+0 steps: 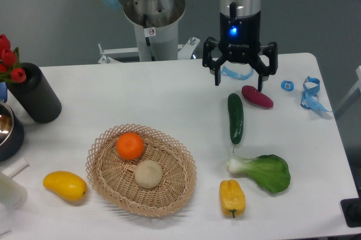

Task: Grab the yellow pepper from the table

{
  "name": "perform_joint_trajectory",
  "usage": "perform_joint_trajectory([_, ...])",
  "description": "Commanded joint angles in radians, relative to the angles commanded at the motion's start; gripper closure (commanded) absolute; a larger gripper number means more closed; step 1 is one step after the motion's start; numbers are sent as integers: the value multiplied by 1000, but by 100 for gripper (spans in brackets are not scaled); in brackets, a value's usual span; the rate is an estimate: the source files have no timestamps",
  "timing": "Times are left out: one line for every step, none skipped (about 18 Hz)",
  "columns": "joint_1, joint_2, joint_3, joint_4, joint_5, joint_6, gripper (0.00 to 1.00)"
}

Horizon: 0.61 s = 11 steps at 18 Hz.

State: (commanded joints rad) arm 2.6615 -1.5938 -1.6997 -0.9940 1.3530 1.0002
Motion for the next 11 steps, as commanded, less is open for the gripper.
perform_joint_trajectory([-3,-5,0,0,0,-3,0])
perform_joint_trajectory([-14,-12,0,0,0,-21,0])
perform_joint_trajectory([-20,-20,3,3,0,-55,0])
perform_joint_trajectory([-24,-31,12,3,0,-101,0])
perform_joint_trajectory([-37,-44,21,5,-5,-150,0])
perform_joint_trajectory([-49,-55,34,5,-11,-188,0])
perform_joint_trajectory([-54,-69,44,5,-11,-222,0])
perform_joint_trajectory([-58,-84,60,5,-11,-253,0])
perform_joint_trajectory([-69,-103,77,5,-11,-287,0])
perform_joint_trajectory([-83,-123,99,5,-11,-329,0])
perform_joint_trajectory([-95,-141,119,5,-14,-378,0])
